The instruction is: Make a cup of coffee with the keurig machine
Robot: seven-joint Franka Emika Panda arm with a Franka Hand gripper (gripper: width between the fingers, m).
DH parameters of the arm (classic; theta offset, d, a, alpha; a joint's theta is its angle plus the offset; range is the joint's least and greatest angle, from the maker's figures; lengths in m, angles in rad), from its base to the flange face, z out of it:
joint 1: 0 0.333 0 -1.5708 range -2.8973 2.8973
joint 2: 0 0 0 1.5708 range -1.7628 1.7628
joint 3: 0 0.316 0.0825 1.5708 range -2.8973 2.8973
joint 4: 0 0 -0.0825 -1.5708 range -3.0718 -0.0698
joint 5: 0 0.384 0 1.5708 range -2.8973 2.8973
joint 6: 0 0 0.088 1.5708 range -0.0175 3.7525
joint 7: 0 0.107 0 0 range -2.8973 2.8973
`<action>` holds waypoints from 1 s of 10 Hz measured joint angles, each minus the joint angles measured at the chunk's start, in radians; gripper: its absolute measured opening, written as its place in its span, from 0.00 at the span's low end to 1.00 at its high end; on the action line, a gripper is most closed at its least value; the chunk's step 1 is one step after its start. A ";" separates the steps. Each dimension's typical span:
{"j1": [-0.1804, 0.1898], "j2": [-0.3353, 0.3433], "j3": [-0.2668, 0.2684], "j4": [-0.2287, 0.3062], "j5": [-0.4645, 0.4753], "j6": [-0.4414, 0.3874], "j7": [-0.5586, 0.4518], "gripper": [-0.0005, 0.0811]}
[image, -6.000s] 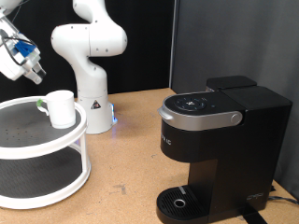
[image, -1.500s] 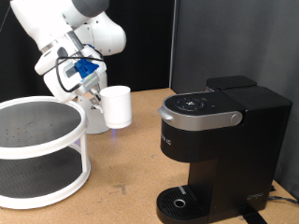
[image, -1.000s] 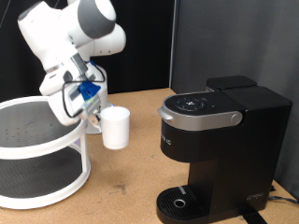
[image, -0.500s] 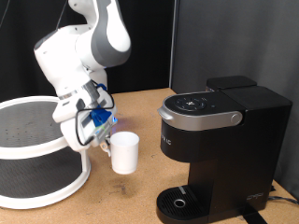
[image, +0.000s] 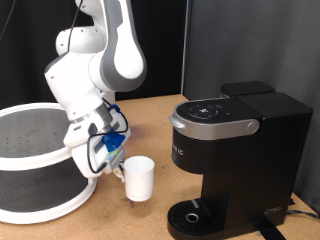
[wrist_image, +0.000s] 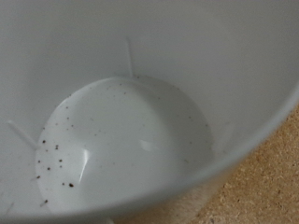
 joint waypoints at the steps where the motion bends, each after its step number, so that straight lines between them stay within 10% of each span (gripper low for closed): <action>1: 0.003 0.019 0.013 0.017 0.025 -0.006 -0.013 0.08; 10: 0.038 0.185 0.156 0.190 0.209 0.003 -0.042 0.08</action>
